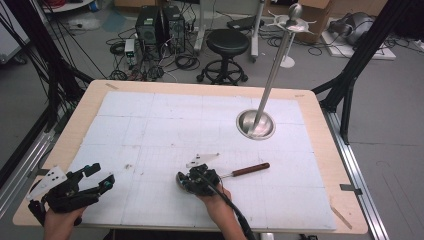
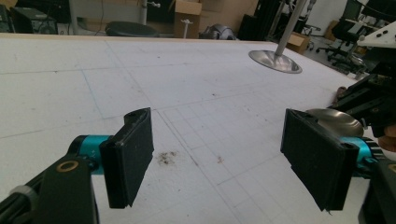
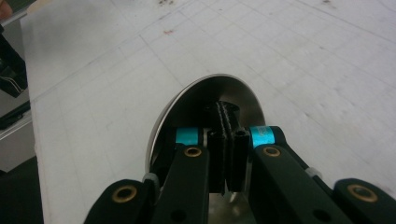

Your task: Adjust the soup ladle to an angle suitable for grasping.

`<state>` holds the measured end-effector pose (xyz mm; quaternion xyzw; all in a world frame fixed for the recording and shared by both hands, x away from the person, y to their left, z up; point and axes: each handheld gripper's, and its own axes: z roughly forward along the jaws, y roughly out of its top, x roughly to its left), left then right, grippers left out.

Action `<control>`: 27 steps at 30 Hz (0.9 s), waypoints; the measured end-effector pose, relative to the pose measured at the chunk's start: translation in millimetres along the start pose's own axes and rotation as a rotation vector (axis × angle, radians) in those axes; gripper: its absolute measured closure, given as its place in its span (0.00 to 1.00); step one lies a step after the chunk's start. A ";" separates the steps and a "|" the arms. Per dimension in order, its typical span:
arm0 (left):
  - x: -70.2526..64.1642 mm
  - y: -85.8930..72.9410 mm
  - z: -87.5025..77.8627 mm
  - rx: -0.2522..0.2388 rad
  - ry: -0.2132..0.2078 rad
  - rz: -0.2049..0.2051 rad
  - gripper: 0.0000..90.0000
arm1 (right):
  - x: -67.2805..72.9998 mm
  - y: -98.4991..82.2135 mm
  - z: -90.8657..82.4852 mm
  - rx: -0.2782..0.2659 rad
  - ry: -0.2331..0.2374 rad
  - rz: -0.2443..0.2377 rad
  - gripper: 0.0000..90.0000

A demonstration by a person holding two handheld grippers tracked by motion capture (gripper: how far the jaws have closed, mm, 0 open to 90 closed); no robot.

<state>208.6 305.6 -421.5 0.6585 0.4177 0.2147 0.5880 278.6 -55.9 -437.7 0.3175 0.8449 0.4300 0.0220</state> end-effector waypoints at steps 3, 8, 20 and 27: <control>2.4 0.4 -2.2 -0.007 0.008 -0.009 0.29 | 5.0 5.7 8.8 0.001 0.011 -0.008 0.99; 5.0 1.4 -4.0 -0.009 0.017 -0.009 0.29 | 12.8 14.8 22.4 0.005 0.028 -0.020 0.99; 12.8 3.3 -11.4 -0.029 0.043 -0.022 0.29 | 35.1 36.2 56.1 -0.017 0.103 -0.037 0.99; 13.2 3.1 -12.0 -0.030 0.043 -0.025 0.29 | 36.2 40.9 53.0 -0.033 0.099 -0.029 0.96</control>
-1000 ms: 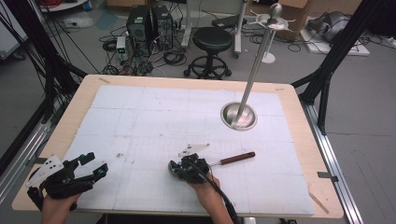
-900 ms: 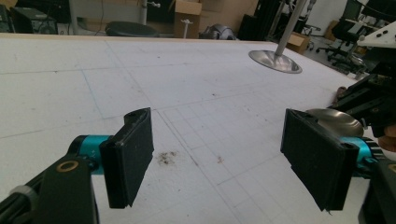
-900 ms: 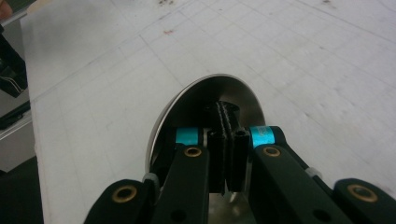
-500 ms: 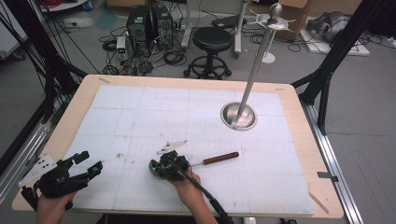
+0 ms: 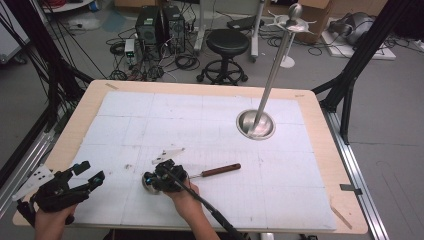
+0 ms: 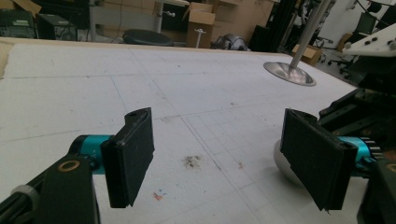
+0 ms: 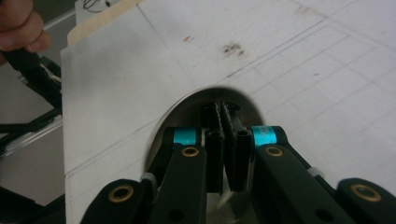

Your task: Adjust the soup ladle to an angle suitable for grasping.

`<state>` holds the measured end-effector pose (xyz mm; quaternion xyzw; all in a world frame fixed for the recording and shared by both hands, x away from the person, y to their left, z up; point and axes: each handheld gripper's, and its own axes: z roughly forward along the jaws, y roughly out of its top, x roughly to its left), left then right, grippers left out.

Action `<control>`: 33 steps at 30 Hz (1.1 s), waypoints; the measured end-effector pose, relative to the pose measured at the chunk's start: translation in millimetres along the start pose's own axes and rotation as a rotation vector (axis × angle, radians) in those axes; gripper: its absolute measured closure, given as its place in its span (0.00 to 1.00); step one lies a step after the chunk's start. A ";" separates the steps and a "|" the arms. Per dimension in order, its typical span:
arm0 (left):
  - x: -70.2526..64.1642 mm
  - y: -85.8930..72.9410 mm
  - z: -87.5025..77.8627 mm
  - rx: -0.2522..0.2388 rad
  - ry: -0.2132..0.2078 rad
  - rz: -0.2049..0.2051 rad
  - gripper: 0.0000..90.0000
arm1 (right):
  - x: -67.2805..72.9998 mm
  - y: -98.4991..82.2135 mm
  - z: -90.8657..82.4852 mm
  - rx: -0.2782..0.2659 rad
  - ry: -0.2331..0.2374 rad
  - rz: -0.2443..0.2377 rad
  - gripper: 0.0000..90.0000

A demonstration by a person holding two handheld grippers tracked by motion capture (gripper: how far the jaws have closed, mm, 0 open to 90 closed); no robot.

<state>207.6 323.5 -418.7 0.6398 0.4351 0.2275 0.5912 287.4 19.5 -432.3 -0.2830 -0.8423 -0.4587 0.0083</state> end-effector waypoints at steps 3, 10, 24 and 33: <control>-0.2 -0.3 0.5 0.005 -0.002 0.003 0.29 | -8.5 -1.8 -22.2 -0.034 -0.043 -0.004 0.96; -3.4 -1.1 3.3 0.011 -0.009 0.007 0.29 | -42.0 -25.2 -90.9 -0.093 -0.167 0.065 0.96; -7.2 -2.7 7.2 0.029 -0.011 0.019 0.29 | -79.6 -97.5 -157.1 0.013 -0.398 0.163 0.97; -5.9 -2.7 5.6 0.025 -0.007 0.014 0.29 | -65.9 -78.5 -114.5 0.042 -0.324 0.095 0.99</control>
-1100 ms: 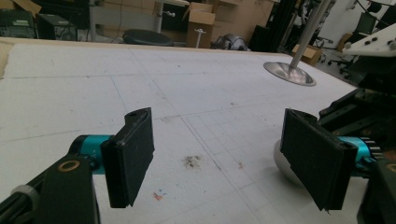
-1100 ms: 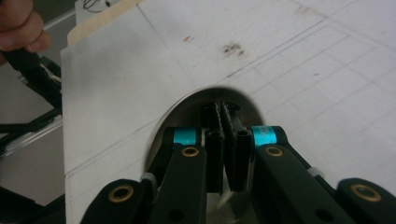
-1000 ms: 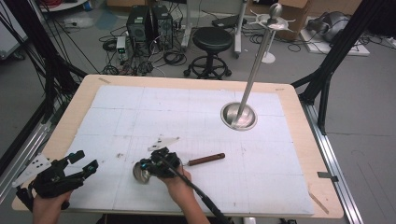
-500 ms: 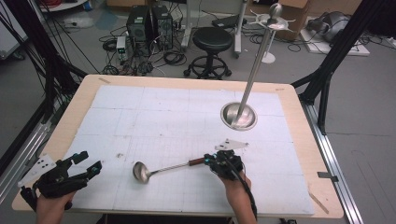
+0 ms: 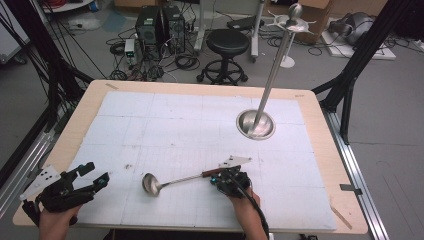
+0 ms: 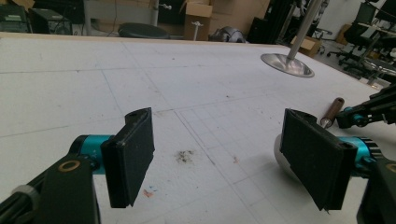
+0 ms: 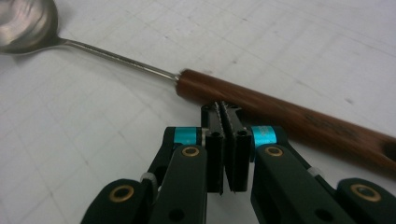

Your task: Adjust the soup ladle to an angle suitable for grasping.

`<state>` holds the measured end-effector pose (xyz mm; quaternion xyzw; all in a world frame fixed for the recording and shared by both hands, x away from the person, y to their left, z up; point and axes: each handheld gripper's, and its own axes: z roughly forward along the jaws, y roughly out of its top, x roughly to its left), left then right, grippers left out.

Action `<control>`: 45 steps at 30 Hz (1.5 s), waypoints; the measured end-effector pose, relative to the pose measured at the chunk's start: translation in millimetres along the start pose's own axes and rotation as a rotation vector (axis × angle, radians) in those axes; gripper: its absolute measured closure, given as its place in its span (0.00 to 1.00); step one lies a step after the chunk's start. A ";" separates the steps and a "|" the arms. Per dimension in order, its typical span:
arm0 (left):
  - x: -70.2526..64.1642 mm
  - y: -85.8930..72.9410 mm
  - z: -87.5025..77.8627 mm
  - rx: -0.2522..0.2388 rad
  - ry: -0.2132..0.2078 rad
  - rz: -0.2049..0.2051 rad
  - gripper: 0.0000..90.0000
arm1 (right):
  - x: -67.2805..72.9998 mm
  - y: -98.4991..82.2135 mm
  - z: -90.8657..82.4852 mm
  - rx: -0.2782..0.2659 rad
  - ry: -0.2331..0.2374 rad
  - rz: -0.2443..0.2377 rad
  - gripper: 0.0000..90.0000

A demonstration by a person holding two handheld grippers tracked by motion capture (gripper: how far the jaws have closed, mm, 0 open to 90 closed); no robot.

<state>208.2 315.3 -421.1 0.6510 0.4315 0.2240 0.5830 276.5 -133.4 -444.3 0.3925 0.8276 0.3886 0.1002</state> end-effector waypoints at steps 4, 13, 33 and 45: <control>-0.2 0.0 0.4 0.000 -0.003 0.003 0.29 | 0.4 5.6 3.3 -0.008 -0.016 0.009 0.99; 0.8 0.2 -0.4 -0.001 -0.001 0.000 0.29 | -28.0 -1.5 -20.7 -0.079 -0.113 0.095 0.99; 0.9 0.1 -0.1 -0.002 -0.001 -0.003 0.29 | -69.8 -9.6 -25.6 -0.025 -0.250 0.154 0.99; 0.7 -0.1 0.3 0.000 0.000 -0.003 0.29 | -59.6 -3.6 -18.3 -0.036 -0.203 0.118 0.99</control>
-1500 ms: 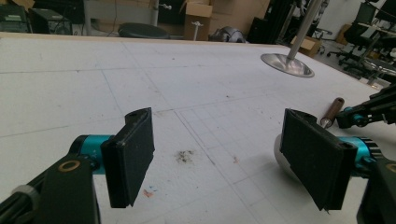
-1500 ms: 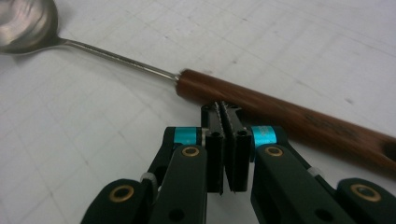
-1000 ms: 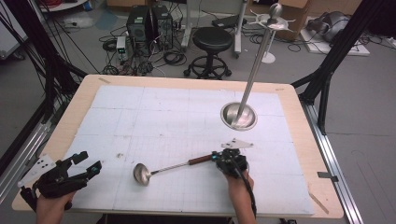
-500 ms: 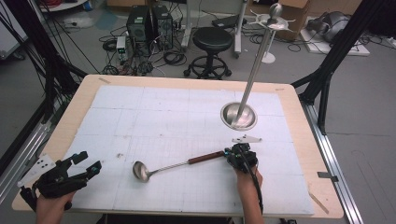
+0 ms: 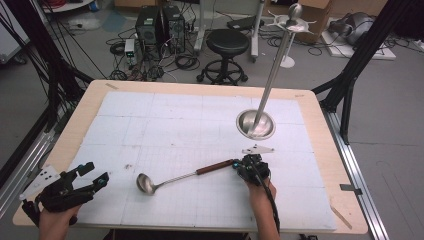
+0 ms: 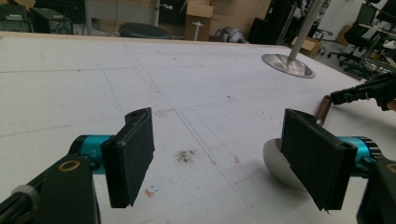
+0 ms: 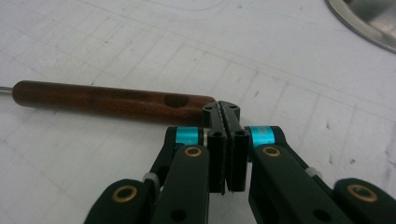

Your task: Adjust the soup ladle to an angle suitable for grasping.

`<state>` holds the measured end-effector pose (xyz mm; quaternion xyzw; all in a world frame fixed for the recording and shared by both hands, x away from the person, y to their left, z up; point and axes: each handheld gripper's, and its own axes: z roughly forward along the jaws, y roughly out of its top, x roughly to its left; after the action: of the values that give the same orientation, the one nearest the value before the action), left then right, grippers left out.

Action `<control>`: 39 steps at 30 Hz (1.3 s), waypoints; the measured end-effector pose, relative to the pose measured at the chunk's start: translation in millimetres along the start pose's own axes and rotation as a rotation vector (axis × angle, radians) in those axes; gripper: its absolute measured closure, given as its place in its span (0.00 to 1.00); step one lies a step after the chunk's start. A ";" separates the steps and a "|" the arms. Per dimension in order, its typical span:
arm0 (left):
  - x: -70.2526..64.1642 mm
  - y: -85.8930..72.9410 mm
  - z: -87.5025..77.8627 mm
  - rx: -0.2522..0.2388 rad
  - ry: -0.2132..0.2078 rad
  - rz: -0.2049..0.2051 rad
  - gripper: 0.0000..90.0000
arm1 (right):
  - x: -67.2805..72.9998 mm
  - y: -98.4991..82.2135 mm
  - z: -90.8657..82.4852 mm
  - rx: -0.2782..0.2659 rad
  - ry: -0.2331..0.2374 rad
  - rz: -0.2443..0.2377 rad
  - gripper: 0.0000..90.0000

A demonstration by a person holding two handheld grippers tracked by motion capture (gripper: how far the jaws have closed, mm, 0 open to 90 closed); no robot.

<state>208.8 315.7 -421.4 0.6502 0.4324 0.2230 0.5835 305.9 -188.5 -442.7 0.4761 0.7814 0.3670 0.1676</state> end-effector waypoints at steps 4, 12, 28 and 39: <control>0.4 -0.1 -0.7 -0.001 0.002 0.000 0.29 | -3.2 5.3 1.6 0.000 -0.033 -0.005 0.99; 2.2 0.1 -1.7 -0.005 0.006 -0.005 0.29 | -5.7 12.0 12.2 0.019 -0.014 -0.041 0.99; 1.6 0.4 -1.0 -0.005 0.005 -0.005 0.29 | 21.9 18.5 22.1 0.022 0.072 -0.077 0.99; 3.7 1.2 -3.2 -0.013 0.003 -0.009 0.29 | 17.6 13.2 -12.1 -0.085 0.050 -0.020 0.74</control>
<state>208.6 320.6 -420.4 0.6440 0.4349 0.2242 0.5881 298.0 -174.6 -423.4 0.4513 0.7739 0.4098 0.1716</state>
